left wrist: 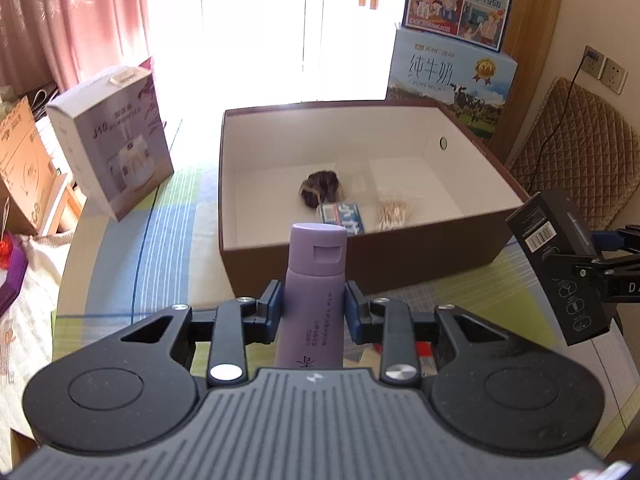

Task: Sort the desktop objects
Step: 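Carry the purple tube and FLYCO box with both grippers over the box, then lower both grippers into the box and open them to release the items, then raise both grippers out of the box, then move both grippers toward the hair clip and pill bottle on the table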

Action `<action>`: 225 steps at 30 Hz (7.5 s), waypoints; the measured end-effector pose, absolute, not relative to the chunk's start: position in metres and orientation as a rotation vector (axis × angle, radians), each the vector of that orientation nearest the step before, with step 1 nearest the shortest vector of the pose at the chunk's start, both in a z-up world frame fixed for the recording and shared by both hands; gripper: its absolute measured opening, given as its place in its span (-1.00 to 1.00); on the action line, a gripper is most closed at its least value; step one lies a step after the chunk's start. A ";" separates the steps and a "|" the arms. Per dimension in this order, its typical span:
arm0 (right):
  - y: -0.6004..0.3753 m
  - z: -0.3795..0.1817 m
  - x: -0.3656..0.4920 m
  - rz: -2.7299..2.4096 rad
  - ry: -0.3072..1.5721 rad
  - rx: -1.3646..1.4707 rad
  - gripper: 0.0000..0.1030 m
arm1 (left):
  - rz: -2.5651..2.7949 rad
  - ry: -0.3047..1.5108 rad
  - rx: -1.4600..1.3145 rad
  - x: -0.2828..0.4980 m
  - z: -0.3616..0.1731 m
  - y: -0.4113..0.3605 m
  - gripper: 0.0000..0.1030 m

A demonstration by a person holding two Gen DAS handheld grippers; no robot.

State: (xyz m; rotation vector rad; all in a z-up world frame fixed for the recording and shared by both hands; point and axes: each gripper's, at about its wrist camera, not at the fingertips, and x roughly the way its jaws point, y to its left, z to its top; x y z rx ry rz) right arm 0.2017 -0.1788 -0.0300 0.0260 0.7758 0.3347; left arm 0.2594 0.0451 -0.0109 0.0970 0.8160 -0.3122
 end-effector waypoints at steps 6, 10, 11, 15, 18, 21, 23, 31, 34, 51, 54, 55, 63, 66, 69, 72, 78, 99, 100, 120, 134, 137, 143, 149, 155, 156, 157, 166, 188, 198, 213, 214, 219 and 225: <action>-0.169 -0.009 0.225 0.359 0.722 0.022 0.47 | -0.341 0.772 0.109 0.282 0.008 0.036 -0.46; -0.163 0.001 0.247 0.365 0.700 0.020 0.47 | -0.350 0.755 0.109 0.303 0.017 0.031 -0.46; -0.162 0.003 0.252 0.365 0.697 0.021 0.47 | -0.352 0.751 0.106 0.309 0.019 0.030 -0.46; -0.159 0.008 0.276 0.352 0.689 0.025 0.47 | -0.348 0.751 0.101 0.334 0.022 0.027 -0.46; -0.156 0.009 0.293 0.339 0.689 0.021 0.47 | -0.334 0.760 0.096 0.353 0.020 0.025 -0.47; -0.152 0.009 0.309 0.324 0.693 0.015 0.47 | -0.320 0.781 0.088 0.372 0.015 0.022 -0.47; -0.152 0.008 0.320 0.305 0.697 0.026 0.47 | -0.312 0.796 0.088 0.384 0.010 0.019 -0.46; -0.144 -0.008 0.357 0.255 0.742 0.010 0.47 | -0.264 0.892 0.080 0.421 -0.023 0.008 -0.47; -0.142 -0.021 0.366 0.241 0.774 0.008 0.47 | -0.243 0.928 0.087 0.430 -0.037 0.006 -0.46; -0.138 -0.067 0.379 0.201 0.892 -0.036 0.47 | -0.207 1.060 0.156 0.447 -0.093 -0.009 -0.46; -0.135 -0.068 0.379 0.198 0.897 -0.045 0.47 | -0.207 1.077 0.160 0.449 -0.098 -0.009 -0.46; -0.135 -0.068 0.379 0.198 0.898 -0.046 0.47 | -0.207 1.082 0.163 0.449 -0.099 -0.010 -0.46; -0.133 -0.074 0.381 0.194 0.913 -0.056 0.47 | -0.221 1.072 0.178 0.449 -0.099 -0.011 -0.45; -0.133 -0.074 0.382 0.193 0.916 -0.057 0.47 | -0.221 1.058 0.186 0.448 -0.096 -0.011 -0.24; -0.132 -0.075 0.383 0.197 0.917 -0.060 0.47 | -0.219 1.054 0.188 0.448 -0.094 -0.011 -0.22; -0.132 -0.077 0.383 0.197 0.922 -0.063 0.47 | -0.217 1.052 0.187 0.448 -0.093 -0.011 -0.11; -0.135 -0.078 0.384 0.199 0.907 -0.052 0.48 | -0.222 1.037 0.187 0.445 -0.088 -0.009 0.08; -0.154 -0.046 0.351 0.262 0.823 0.024 0.96 | -0.233 0.926 0.206 0.413 -0.048 -0.005 0.78; -0.154 -0.045 0.348 0.266 0.822 0.023 0.96 | -0.232 0.922 0.204 0.410 -0.046 -0.004 0.80; -0.155 -0.017 0.296 0.319 0.759 0.052 0.96 | -0.207 0.835 0.169 0.350 -0.001 0.006 0.91; -0.156 0.001 0.253 0.343 0.725 0.073 0.96 | -0.208 0.797 0.147 0.302 0.018 0.013 0.91; -0.157 0.004 0.242 0.351 0.718 0.075 0.96 | -0.205 0.800 0.144 0.291 0.019 0.015 0.91; -0.157 0.007 0.221 0.362 0.710 0.077 0.96 | -0.205 0.794 0.140 0.270 0.023 0.018 0.91; -0.158 0.006 0.204 0.374 0.716 0.076 0.96 | -0.205 0.785 0.133 0.252 0.027 0.018 0.91; -0.160 0.000 0.187 0.382 0.725 0.066 0.96 | -0.200 0.784 0.132 0.233 0.027 0.017 0.92; -0.160 -0.002 0.184 0.384 0.727 0.066 0.96 | -0.199 0.785 0.132 0.229 0.027 0.017 0.92; -0.161 -0.003 0.181 0.386 0.731 0.065 0.96 | -0.198 0.786 0.133 0.226 0.026 0.017 0.92; -0.163 -0.019 0.159 0.410 0.769 0.058 0.96 | -0.179 0.822 0.136 0.198 0.012 0.020 0.92; -0.176 -0.064 0.128 0.420 0.899 0.043 0.96 | -0.166 0.970 0.130 0.155 -0.039 0.027 0.92; -0.178 -0.081 0.129 0.412 0.951 0.038 0.96 | -0.179 1.021 0.127 0.156 -0.056 0.019 0.92; -0.182 -0.096 0.144 0.381 0.982 0.066 0.96 | -0.220 1.075 0.090 0.179 -0.082 0.010 0.90; -0.183 -0.098 0.146 0.378 0.986 0.069 0.96 | -0.217 1.079 0.087 0.181 -0.084 0.010 0.90; -0.185 -0.105 0.153 0.353 1.005 0.081 0.96 | -0.204 1.098 0.049 0.195 -0.098 0.012 0.90; -0.190 -0.112 0.160 0.320 1.029 0.099 0.96 | -0.192 1.101 0.018 0.212 -0.109 0.013 0.90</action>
